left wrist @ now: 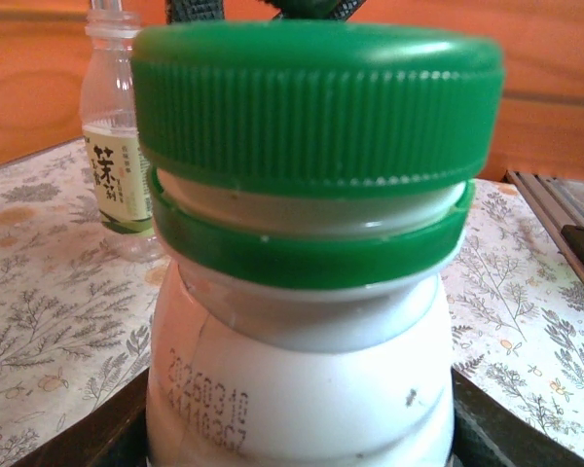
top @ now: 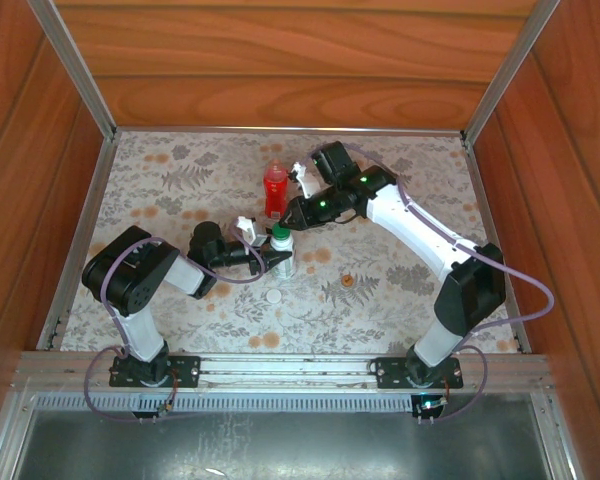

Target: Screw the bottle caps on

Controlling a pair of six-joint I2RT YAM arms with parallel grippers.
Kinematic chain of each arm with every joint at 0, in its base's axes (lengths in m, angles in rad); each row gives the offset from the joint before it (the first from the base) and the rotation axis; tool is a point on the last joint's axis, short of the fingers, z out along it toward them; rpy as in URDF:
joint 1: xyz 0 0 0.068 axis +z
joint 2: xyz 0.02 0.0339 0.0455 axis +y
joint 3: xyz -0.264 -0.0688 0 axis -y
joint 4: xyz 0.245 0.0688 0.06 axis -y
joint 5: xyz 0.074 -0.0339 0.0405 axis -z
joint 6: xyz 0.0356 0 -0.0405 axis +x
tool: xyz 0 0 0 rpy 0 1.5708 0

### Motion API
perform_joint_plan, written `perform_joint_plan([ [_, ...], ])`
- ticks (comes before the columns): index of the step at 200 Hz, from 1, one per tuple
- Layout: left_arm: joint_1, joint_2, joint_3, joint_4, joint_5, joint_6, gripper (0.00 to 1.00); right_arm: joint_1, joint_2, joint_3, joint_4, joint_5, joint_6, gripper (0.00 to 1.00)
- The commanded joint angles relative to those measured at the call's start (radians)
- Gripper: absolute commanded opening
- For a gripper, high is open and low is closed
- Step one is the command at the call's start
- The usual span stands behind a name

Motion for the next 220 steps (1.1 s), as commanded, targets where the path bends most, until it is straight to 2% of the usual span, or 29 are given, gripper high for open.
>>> perform_joint_plan([
  [1, 0.005, -0.010, 0.015, -0.032, 0.024, -0.013, 0.54, 0.000, -0.009, -0.012, -0.038, -0.016, -0.023, 0.24],
  [22, 0.005, -0.010, 0.014, -0.033, 0.025, -0.014, 0.55, 0.007, -0.009, -0.013, -0.068, -0.001, -0.039, 0.22],
  [61, 0.004, -0.007, 0.019, -0.034, 0.031, -0.019, 0.54, 0.038, 0.025, 0.006, -0.132, 0.092, -0.071, 0.26],
  [87, 0.005, -0.011, 0.020, -0.035, 0.037, -0.028, 0.54, 0.062, 0.052, 0.038, -0.184, 0.147, -0.103, 0.30],
  [108, 0.006, -0.031, 0.037, -0.035, 0.067, -0.102, 0.54, 0.056, -0.009, 0.041, -0.160, 0.146, -0.111, 0.36],
  [129, 0.007, -0.070, 0.053, -0.040, 0.109, -0.196, 0.54, 0.042, -0.135, -0.007, -0.048, 0.103, -0.138, 0.49],
  [170, 0.006, -0.131, 0.091, -0.088, 0.240, -0.334, 0.55, 0.006, -0.364, -0.208, 0.235, -0.096, -0.249, 0.74],
  [193, -0.003, -0.153, 0.101, -0.095, 0.290, -0.364, 0.55, -0.002, -0.414, -0.254, 0.304, -0.158, -0.313, 0.79],
  [220, -0.019, -0.175, 0.106, -0.106, 0.325, -0.372, 0.55, -0.006, -0.370, -0.180, 0.226, -0.207, -0.395, 0.80],
])
